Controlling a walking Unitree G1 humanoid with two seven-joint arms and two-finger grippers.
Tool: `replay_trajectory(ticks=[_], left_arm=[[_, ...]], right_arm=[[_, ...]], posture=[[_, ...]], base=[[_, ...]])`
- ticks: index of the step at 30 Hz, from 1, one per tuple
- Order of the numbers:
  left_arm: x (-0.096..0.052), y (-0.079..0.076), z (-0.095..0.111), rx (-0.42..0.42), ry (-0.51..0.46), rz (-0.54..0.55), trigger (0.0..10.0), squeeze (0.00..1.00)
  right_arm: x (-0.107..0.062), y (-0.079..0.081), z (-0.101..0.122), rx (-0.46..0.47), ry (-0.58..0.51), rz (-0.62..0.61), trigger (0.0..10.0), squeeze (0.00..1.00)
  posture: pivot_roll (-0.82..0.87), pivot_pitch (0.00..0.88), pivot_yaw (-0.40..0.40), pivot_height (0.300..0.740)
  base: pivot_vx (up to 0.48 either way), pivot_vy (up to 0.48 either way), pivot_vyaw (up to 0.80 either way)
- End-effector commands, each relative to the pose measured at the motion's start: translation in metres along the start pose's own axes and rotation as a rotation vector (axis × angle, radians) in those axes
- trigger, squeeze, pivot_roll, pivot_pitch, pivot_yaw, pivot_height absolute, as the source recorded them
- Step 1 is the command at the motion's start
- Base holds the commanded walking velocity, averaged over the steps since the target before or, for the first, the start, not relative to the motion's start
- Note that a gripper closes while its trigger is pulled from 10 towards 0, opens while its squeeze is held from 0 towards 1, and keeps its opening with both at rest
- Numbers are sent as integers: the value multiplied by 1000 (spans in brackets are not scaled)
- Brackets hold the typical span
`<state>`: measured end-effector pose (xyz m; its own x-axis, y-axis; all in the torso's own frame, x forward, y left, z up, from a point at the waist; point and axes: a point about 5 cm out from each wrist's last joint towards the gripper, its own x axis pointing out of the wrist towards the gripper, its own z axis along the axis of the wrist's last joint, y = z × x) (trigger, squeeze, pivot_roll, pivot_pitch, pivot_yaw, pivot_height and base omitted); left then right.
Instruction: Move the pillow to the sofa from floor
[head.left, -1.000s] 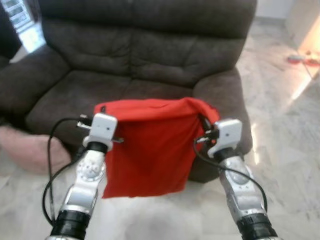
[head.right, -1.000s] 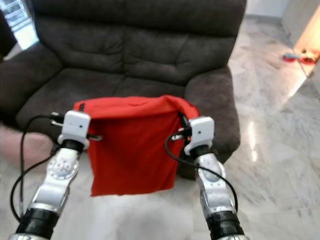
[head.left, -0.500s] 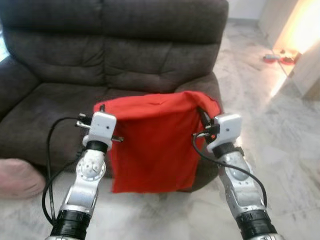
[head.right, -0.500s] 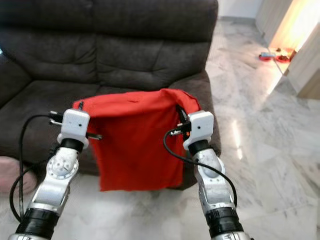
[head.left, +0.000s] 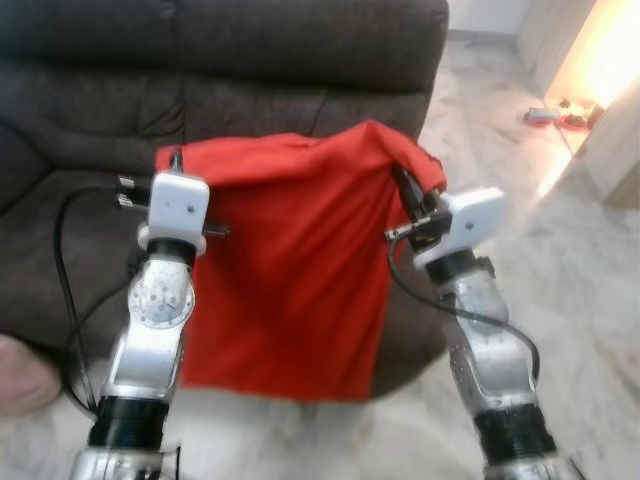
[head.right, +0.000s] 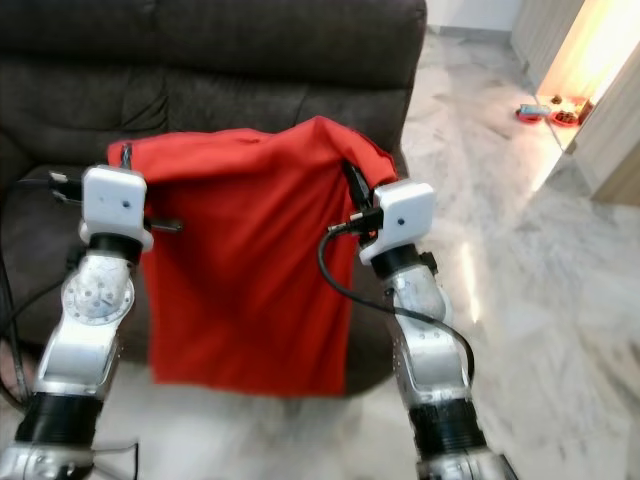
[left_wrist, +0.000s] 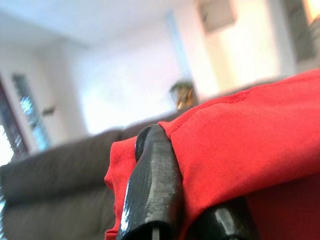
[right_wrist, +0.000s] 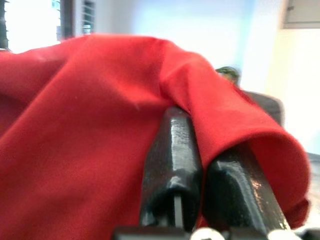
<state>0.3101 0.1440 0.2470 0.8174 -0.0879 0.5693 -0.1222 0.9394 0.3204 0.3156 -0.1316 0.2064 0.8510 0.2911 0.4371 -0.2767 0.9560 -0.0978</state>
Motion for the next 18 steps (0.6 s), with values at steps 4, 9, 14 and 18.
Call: replay_trajectory(ticks=[4, 9, 14, 18], left_arm=[[16, 15, 31, 23, -121, 51, 10000, 0], [16, 14, 34, 21, -122, 49, 10000, 0], [11, 10, 30, 16, -106, 28, 10000, 0], [9, 9, 23, 15, -74, 22, 10000, 0]], right_arm=[[18, 24, 54, 26, -221, 105, 10000, 0], [16, 43, 57, 70, -209, 219, 10000, 0], [3, 65, 47, 111, -116, 423, 10000, 0], [-6, 74, 42, 99, -71, 514, 10000, 0]], posture=[[140, 31, -46, 740], [142, 32, -50, 740], [140, 34, -53, 740], [136, 34, -54, 740]], base=[[352, 0, 0], [351, 0, 0], [178, 0, 0], [0, 0, 0]])
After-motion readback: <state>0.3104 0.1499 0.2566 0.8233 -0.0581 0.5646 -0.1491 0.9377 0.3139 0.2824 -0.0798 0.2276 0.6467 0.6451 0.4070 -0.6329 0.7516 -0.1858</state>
